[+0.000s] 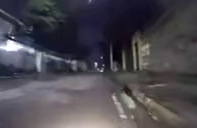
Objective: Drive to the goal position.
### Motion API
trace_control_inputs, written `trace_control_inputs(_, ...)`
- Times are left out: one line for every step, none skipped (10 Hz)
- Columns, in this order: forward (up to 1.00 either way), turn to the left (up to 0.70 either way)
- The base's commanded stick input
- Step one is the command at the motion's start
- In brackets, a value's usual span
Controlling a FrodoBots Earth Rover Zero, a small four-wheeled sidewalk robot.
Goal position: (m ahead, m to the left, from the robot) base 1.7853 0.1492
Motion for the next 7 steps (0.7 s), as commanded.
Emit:
trace_control_inputs(0.70, 0.00)
trace_control_inputs(0.70, 0.00)
trace_control_inputs(0.70, 0.00)
trace_control_inputs(0.70, 0.00)
trace_control_inputs(0.70, 0.00)
trace_control_inputs(0.70, 0.00)
trace_control_inputs(0.70, 0.00)
